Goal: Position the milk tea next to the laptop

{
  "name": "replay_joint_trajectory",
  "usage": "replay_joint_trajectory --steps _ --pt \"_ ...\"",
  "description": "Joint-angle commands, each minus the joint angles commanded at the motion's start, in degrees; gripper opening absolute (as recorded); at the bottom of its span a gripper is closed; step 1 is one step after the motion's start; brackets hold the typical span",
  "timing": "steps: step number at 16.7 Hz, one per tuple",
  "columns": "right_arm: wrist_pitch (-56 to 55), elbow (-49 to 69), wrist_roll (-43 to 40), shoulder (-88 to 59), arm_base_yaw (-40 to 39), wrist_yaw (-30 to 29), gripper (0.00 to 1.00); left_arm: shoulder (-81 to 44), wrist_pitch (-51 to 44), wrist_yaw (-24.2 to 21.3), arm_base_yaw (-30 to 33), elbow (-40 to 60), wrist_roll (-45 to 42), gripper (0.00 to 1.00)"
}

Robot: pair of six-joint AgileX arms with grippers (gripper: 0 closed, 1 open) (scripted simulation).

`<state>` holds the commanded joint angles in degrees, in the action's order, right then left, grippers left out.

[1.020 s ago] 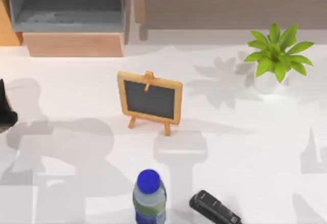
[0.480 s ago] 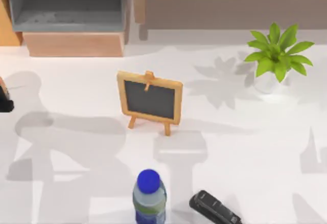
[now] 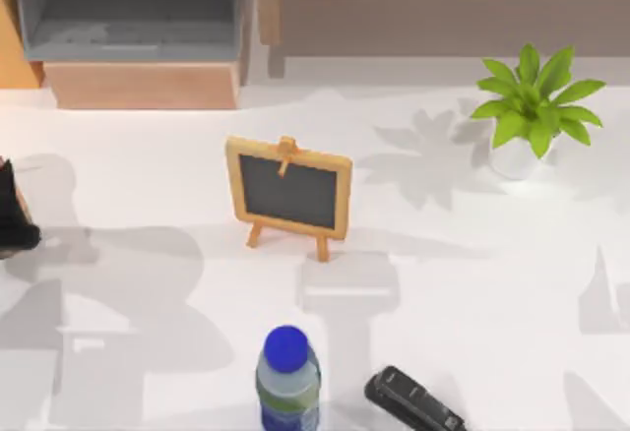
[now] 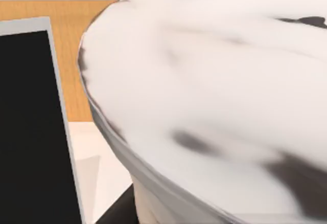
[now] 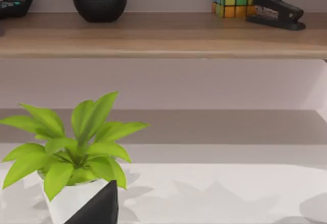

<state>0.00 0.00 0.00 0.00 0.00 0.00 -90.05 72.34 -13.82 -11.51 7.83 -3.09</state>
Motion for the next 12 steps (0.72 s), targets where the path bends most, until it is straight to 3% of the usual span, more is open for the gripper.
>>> replay_joint_trajectory --steps 6,12 --pt "0.0 0.0 0.0 0.0 0.0 0.0 1.0 -0.87 -0.59 0.01 0.01 -0.78 -0.07 0.0" --pt "0.0 0.0 0.0 0.0 0.0 0.0 1.0 -0.87 -0.59 0.01 0.01 -0.78 -0.07 0.45"
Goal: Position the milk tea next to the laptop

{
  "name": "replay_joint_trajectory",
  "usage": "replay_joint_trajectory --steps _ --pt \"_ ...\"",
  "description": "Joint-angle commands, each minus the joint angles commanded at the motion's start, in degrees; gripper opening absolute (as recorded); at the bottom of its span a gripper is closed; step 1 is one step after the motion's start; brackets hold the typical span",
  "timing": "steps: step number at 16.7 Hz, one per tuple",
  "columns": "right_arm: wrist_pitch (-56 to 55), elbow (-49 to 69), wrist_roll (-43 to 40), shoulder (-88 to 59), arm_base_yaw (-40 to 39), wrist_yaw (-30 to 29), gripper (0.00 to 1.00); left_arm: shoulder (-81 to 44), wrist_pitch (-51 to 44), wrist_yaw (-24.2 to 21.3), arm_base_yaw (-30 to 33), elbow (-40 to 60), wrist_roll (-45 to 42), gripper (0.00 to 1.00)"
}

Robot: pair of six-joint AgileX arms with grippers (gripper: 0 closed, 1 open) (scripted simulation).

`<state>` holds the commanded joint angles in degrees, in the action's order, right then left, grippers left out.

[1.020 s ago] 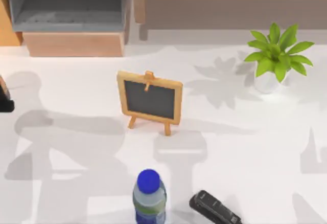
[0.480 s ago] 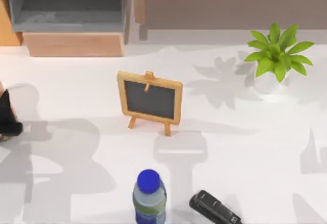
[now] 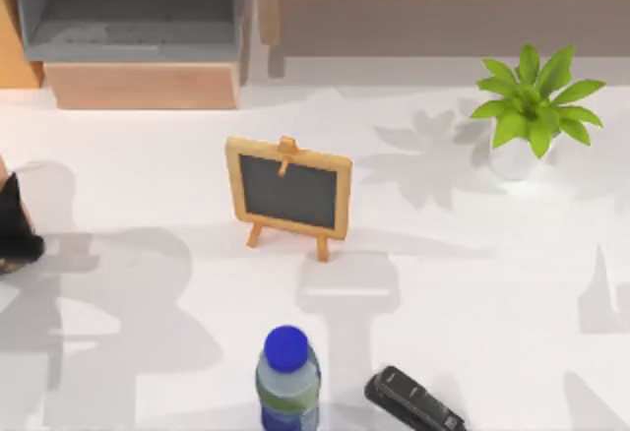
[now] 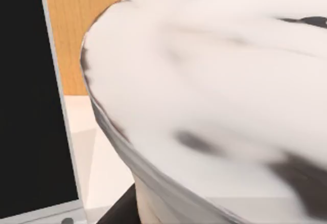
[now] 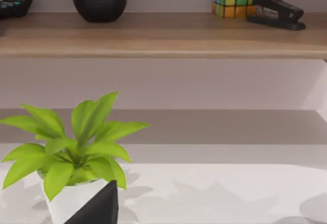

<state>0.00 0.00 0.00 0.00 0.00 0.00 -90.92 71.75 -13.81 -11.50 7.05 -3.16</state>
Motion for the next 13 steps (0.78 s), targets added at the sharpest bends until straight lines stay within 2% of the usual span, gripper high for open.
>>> replay_joint_trajectory --steps 7,13 --pt "0.0 0.0 0.0 0.0 0.0 0.0 1.0 0.0 0.0 0.0 0.0 0.0 0.0 0.98" --pt "0.0 0.0 0.0 0.0 0.0 0.0 1.0 0.0 0.0 0.0 0.0 0.0 0.0 1.0"
